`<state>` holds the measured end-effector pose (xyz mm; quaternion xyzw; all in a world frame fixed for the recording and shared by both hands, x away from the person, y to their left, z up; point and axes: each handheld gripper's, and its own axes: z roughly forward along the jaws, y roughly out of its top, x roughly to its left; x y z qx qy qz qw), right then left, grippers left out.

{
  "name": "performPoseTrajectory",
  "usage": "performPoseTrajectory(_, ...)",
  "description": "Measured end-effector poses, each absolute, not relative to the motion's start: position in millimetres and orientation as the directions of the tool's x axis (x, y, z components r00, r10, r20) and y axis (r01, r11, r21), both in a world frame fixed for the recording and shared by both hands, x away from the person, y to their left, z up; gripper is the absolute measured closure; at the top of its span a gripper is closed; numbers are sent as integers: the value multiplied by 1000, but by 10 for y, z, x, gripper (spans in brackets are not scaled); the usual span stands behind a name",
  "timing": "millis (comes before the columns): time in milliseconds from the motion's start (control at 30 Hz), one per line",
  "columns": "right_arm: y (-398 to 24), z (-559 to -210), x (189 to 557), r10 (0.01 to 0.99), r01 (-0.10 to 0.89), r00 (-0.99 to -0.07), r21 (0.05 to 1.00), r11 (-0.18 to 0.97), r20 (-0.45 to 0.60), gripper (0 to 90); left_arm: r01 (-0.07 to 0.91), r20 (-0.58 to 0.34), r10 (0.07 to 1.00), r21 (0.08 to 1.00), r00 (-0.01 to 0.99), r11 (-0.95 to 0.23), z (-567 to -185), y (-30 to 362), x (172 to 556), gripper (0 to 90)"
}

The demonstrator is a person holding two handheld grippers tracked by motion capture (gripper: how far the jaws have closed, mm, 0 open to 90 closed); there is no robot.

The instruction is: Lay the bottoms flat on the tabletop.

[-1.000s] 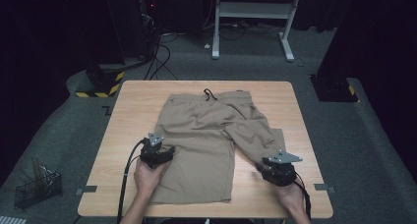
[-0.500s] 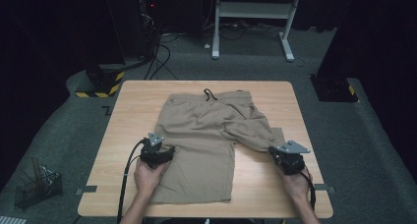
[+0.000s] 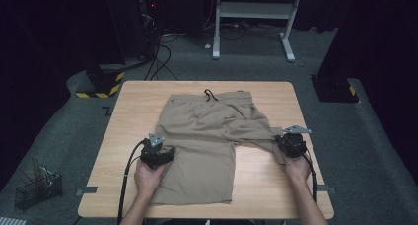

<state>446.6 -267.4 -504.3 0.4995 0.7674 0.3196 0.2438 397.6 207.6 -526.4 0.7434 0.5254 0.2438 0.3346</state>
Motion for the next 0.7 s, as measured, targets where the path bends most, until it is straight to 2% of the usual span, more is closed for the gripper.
performPoseTrajectory(167,-2631,-4977,4293,903,570,-429,765,298,-32,712,618,12,944,753,329,-225,-5264,2075,3975,340)
performPoseTrajectory(433,-2598,-4818,3937,866,489,-498,814,314,-35,669,618,12,944,754,329,-225,-5264,2074,3974,340)
performPoseTrajectory(600,-2711,-4839,3787,874,490,-486,825,283,-12,593,618,14,944,753,330,-226,-5263,2075,3974,340)
performPoseTrajectory(700,-2728,-4938,3770,866,544,-499,774,323,-11,566,618,13,944,753,329,-226,-5263,2074,3974,340)
